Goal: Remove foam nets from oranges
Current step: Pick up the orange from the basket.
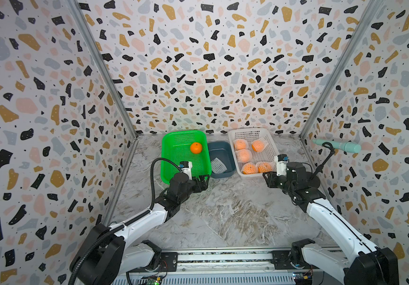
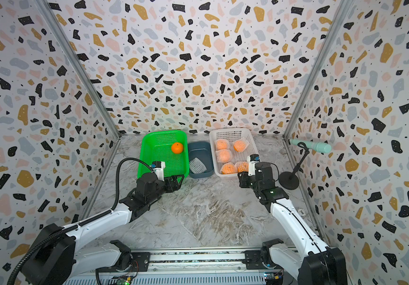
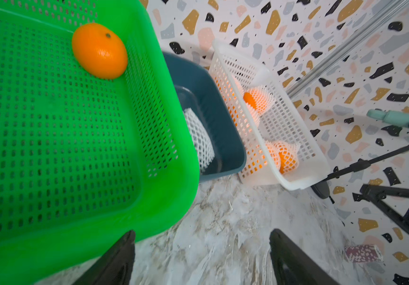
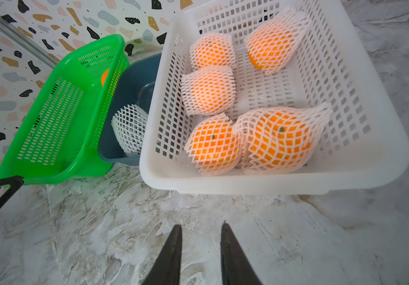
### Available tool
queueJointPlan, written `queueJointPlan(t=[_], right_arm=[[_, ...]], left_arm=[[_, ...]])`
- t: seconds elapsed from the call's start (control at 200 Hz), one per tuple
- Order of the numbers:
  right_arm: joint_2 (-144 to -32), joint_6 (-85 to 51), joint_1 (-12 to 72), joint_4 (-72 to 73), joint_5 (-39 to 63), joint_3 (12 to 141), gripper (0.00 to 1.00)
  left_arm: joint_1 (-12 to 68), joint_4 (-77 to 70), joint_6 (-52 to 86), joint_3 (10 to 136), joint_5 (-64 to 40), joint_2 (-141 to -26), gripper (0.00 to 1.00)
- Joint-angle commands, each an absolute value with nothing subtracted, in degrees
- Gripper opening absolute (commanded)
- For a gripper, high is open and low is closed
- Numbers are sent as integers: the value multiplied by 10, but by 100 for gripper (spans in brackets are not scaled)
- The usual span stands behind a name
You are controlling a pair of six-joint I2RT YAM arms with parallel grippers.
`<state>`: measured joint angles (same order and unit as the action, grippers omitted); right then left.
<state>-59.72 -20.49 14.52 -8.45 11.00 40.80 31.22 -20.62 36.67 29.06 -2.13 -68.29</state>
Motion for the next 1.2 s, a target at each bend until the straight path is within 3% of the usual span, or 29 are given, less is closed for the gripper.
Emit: queueJointPlan(t=[0.0,0.511,0.806,1.026,1.196], right_arm=[[-602,-208,143,-66,110,412,30],[-745,-272,116,-17,88,520,36],[-848,-342,93,14,79,587,49],[-927,-398,71,39,101,630,68],[-1000,-422,68,16,106,705,74]], left_arm=[[334,-264,373,267,8,-667,86],[413,-239,358,263,60,-659,86],[423,-255,362,261,52,-678,86],[430,-246,363,257,59,-663,86],[431,-247,365,253,54,-652,86]])
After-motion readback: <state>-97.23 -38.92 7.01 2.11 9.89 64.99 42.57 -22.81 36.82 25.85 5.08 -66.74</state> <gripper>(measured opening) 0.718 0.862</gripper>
